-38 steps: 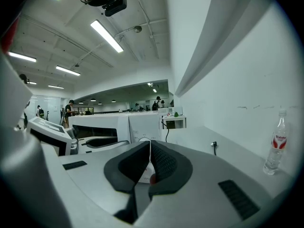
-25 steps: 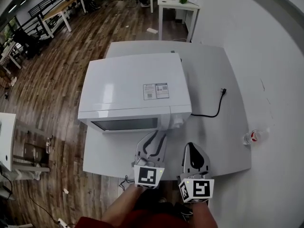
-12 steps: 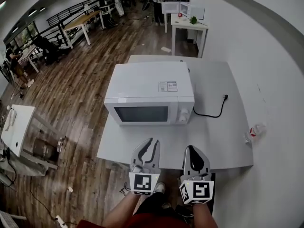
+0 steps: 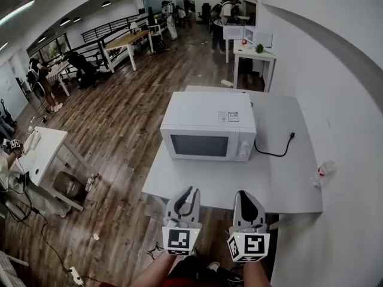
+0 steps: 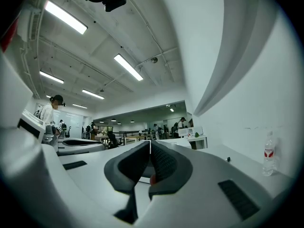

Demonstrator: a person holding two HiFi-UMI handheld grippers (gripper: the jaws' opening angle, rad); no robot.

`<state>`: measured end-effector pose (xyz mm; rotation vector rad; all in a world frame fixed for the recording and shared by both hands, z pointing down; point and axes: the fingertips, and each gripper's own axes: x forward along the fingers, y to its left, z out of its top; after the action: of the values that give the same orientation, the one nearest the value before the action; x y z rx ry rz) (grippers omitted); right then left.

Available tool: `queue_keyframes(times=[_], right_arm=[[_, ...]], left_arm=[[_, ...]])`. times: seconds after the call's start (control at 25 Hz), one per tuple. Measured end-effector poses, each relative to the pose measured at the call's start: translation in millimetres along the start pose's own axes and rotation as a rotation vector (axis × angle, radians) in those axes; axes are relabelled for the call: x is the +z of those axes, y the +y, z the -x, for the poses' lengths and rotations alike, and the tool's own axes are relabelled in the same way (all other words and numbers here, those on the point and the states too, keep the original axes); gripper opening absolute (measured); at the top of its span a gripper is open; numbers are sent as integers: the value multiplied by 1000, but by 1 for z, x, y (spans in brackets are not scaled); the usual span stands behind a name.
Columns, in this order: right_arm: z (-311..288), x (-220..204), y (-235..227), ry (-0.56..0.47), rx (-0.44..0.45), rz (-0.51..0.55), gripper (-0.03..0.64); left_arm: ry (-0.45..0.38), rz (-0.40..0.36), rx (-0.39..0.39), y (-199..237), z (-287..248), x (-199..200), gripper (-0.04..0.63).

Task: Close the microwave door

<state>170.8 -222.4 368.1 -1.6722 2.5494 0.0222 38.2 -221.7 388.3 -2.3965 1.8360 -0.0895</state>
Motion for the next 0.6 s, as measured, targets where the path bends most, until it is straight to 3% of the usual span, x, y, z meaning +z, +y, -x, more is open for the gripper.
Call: queue_keyframes(times=[0.44,0.6], right_arm=[[-9,23,75,-46,32,26,29],[-18,25,106,-43,62,52,29]], left_arm=[[-88,33,28,60,44,30,26],[-62,56,54,92,54,27,26]])
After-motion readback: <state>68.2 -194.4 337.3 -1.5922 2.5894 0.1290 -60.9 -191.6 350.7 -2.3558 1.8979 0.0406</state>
